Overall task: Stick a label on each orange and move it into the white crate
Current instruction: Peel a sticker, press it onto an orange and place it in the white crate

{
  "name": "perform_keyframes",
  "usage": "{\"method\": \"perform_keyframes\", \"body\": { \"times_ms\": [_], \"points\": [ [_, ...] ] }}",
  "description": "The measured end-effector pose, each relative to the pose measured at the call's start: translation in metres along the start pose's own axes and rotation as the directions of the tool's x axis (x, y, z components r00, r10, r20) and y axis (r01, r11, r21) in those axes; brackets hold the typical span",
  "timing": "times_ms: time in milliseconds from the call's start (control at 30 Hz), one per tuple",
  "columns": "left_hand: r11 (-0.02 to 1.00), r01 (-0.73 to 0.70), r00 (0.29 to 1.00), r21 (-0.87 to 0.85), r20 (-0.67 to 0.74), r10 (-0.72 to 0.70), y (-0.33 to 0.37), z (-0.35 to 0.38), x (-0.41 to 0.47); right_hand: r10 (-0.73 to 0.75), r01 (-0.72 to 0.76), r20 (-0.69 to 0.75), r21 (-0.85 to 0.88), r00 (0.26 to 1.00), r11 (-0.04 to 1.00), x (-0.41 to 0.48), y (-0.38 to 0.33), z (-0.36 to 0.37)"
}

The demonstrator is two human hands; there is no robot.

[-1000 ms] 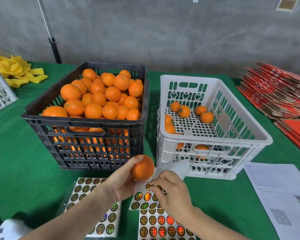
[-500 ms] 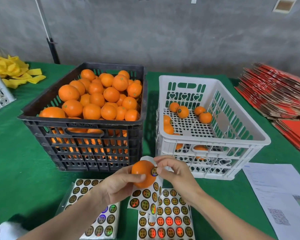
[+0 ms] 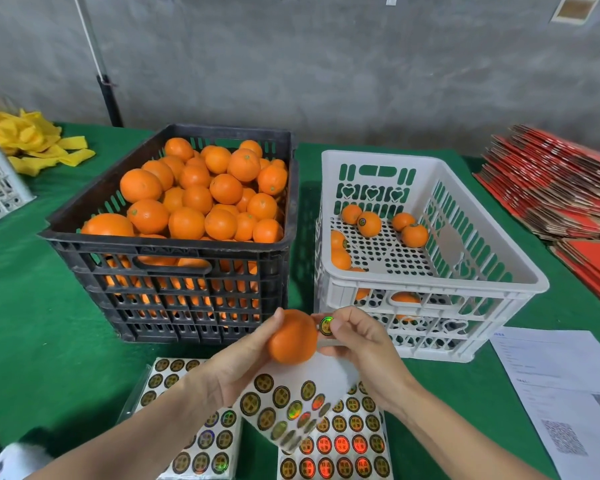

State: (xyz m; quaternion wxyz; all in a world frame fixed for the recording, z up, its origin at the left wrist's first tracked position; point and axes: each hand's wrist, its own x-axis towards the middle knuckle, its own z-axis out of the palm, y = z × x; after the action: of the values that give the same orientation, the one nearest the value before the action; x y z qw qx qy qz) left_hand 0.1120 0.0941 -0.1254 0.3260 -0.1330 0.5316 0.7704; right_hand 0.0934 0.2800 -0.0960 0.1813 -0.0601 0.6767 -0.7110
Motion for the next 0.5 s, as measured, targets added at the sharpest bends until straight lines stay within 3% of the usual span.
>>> {"method": "perform_keyframes", "body": {
  "times_ms": [100, 200, 500],
  "points": [
    [0.993, 0.066, 0.994, 0.094, -0.095, -0.057, -0.0001, -0.003, 0.0063, 0.002, -0.002, 0.001, -0.032, 1.0, 0.999, 0.0002, -0.0009, 0.0024],
    [0.993, 0.05, 0.994, 0.108, -0.1, -0.039, -0.0018, -0.0018, 0.0078, 0.027, -0.027, 0.002, -0.003, 1.0, 1.0, 0.0003, -0.0019, 0.0039],
    [0.989, -0.117, 0.962, -0.087, 0.237, 0.135, -0.0068, -0.0003, -0.0007, -0.013, 0.014, 0.02, -0.052, 1.0, 0.999, -0.005, -0.0066, 0.0108]
  ]
}}
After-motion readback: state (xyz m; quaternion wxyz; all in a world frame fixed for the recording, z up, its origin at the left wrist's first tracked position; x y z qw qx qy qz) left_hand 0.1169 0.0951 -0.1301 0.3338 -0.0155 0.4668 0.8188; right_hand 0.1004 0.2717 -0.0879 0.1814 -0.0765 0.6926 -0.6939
